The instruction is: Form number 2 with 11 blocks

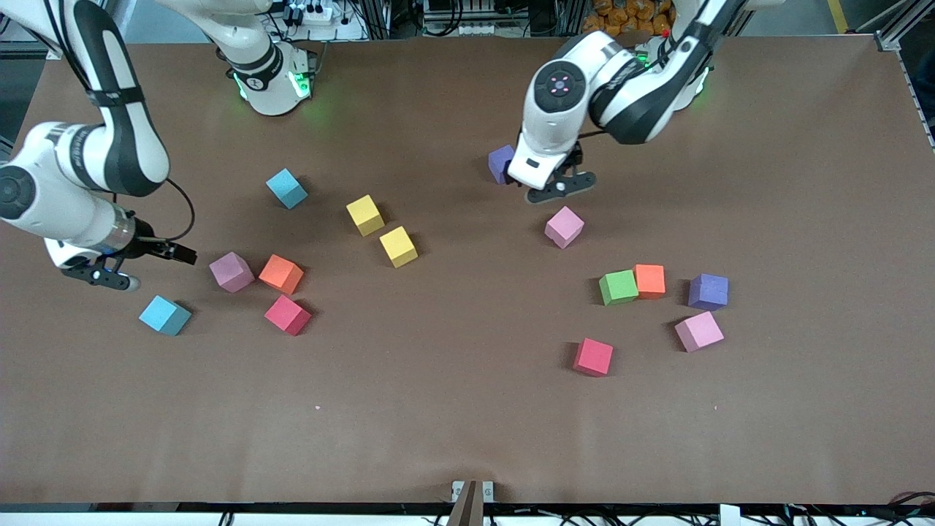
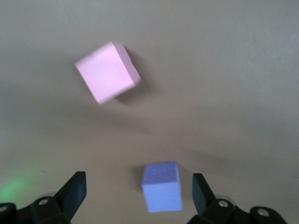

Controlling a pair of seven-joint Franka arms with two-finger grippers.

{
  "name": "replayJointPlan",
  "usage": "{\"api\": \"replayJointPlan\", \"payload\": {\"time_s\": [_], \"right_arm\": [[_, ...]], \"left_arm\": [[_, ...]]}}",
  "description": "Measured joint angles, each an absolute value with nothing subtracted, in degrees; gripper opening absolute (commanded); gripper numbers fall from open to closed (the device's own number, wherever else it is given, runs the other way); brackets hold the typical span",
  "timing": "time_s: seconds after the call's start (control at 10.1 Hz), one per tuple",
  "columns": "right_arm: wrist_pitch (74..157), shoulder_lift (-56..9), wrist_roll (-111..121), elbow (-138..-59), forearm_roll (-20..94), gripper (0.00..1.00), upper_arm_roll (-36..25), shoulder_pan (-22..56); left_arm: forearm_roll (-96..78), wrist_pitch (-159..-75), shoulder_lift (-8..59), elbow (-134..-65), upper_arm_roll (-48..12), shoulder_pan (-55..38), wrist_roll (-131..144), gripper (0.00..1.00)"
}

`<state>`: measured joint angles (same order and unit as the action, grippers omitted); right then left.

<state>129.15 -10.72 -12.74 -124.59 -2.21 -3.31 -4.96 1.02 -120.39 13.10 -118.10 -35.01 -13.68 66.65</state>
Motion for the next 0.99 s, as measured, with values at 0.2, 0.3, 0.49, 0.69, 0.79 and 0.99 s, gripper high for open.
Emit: {"api": "replayJointPlan", "payload": {"time_s": [0.2,0.3,0.49,0.69,0.79,0.99], "right_arm": [[131.61,-12.71,-24.07,-124.85,-1.88,1.00,-3.15,-4.89],[132.49,-13.18,-30.67,-124.85,-0.59,1.00,-3.12,-4.89],[135.23,-13.88,-36.67,-124.86,9.13,1.00,-3.10,-4.89],[136.09,-14.71,-38.05,-124.85,14.27,1.00,-3.12,-4.90],[136.39,-15.44,-39.44,-124.84,14.75,1.00,-3.12,-4.90],[136.91,-17.73,-42.75,-124.80,14.78,1.00,-3.07,-4.78]], "left_arm": [[1.03,-124.11,17.27,-118.50,-34.98,-17.00,72.74,1.00],[1.03,-125.80,18.64,-118.88,-34.98,-17.53,74.36,1.00],[1.03,-130.03,19.50,-121.38,-34.82,-17.57,75.50,1.00],[1.03,-132.03,19.52,-123.84,-34.84,-17.72,75.62,1.00],[1.03,-133.65,19.52,-124.99,-34.87,-17.92,75.62,1.00],[1.03,-136.93,19.56,-127.24,-34.90,-18.42,75.85,1.00]]}}
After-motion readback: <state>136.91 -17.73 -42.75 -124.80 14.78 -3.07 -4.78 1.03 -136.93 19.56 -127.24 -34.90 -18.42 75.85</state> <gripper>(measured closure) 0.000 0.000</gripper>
